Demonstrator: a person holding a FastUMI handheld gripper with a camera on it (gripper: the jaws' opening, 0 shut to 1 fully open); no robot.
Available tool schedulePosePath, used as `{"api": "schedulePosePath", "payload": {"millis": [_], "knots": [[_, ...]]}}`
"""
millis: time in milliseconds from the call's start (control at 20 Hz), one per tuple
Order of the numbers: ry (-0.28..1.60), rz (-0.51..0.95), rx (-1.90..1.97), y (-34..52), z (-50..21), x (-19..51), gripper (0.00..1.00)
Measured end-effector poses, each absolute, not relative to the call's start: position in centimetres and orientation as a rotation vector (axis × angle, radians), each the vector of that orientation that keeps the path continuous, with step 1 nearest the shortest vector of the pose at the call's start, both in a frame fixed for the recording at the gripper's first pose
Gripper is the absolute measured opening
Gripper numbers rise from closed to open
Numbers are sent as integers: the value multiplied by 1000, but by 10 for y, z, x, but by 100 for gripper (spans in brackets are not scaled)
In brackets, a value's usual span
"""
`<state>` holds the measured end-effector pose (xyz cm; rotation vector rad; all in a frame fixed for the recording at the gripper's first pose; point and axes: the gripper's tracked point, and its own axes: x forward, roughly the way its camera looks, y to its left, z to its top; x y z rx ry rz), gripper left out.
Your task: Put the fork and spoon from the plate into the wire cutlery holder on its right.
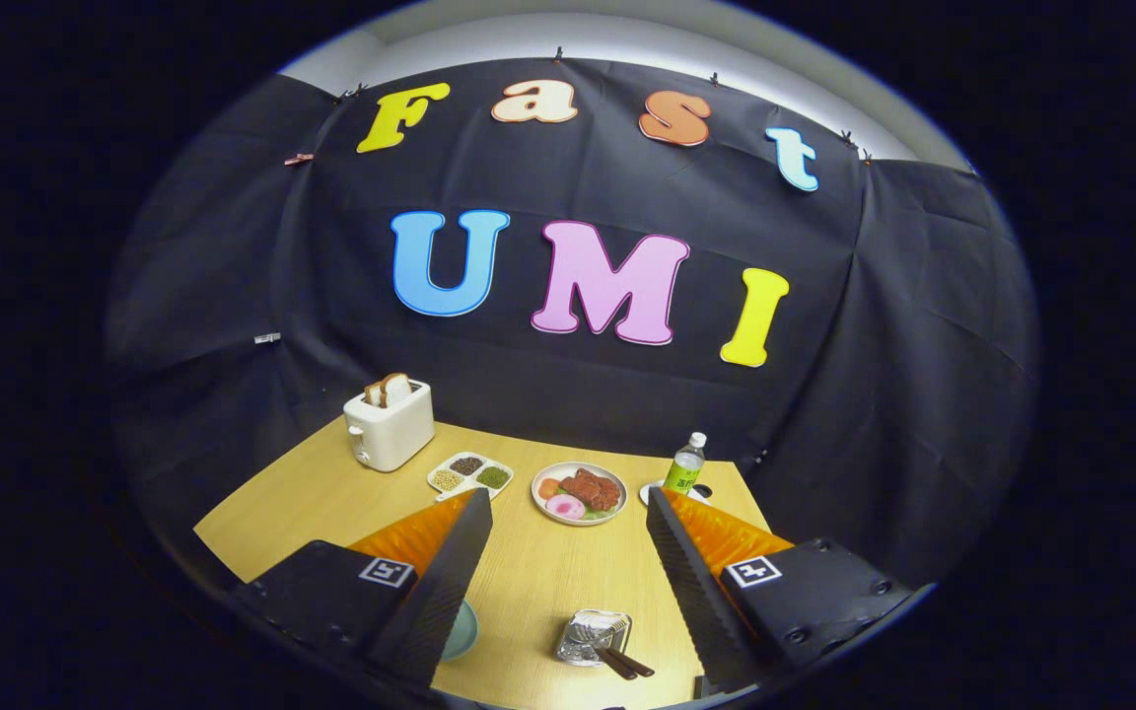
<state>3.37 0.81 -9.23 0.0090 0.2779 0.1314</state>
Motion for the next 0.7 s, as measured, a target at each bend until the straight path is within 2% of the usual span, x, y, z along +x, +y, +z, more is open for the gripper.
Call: {"api": "schedulePosePath", "payload": {"millis": [700], "knots": [[291,110,18,4,-97,39,98]]}}
